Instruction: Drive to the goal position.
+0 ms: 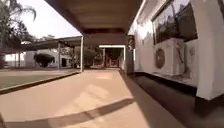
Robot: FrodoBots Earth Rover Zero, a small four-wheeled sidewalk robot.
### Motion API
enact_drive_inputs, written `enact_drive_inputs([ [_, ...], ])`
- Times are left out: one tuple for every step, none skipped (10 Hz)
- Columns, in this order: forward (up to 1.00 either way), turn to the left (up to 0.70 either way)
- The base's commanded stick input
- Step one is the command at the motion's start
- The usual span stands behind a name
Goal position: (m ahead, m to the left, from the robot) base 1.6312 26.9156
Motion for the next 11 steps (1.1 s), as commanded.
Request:
enact_drive_inputs([
  [0.7, 0.0],
  [0.7, 0.0],
  [0.7, 0.0],
  [0.7, 0.0],
  [0.7, 0.0],
  [0.7, 0.0],
  [0.7, 0.0],
  [0.7, 0.0],
  [0.7, 0.0],
  [0.7, 0.0],
  [0.7, 0.0],
])
